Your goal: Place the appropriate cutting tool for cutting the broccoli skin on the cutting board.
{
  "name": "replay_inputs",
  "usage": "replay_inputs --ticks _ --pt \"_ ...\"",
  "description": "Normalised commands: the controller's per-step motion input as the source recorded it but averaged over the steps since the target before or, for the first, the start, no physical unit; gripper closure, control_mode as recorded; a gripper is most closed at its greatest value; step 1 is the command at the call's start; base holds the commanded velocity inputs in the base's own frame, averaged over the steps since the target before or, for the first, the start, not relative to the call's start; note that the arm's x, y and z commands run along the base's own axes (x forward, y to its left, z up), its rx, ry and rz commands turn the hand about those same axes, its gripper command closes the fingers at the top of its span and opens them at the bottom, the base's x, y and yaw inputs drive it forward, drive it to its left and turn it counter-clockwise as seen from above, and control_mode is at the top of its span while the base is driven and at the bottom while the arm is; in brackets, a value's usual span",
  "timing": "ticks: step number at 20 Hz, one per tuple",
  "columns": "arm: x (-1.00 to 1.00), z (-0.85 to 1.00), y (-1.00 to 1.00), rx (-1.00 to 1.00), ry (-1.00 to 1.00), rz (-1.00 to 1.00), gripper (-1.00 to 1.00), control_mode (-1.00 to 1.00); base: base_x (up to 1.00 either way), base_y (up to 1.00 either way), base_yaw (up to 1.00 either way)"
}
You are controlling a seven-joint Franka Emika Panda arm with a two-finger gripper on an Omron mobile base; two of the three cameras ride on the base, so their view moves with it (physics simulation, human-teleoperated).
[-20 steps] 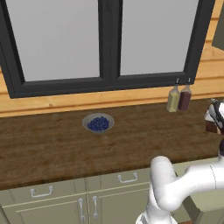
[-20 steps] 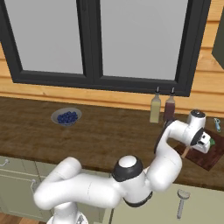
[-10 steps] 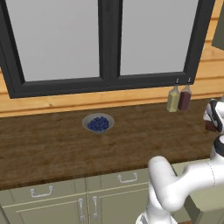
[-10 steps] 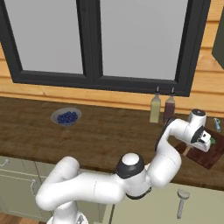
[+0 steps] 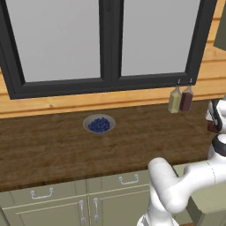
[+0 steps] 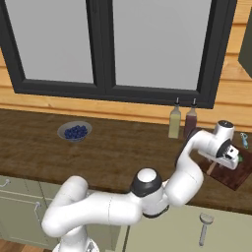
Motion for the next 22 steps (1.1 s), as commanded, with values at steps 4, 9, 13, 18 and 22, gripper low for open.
replay_inputs --ticks 4,9,13,18,22 --pt "-0.26 0.14 0.00 0.00 0.00 0.00 -1.00 -1.00 0.00 0.00 0.00" --pt "-0.79 0.25 0.03 -0.05 0.00 0.00 -1.00 -1.00 0.00 0.00 0.00" --pt "-0.74 0.19 0.46 -0.11 0.00 0.00 -1.00 -1.00 0.00 0.00 0.00" --pt "-0.66 0.32 0.75 -0.14 0.00 0.00 -1.00 -1.00 0.00 0.00 0.00" --pt "-0.82 0.30 0.66 -0.15 0.00 0.00 -1.00 -1.00 0.00 0.00 0.00"
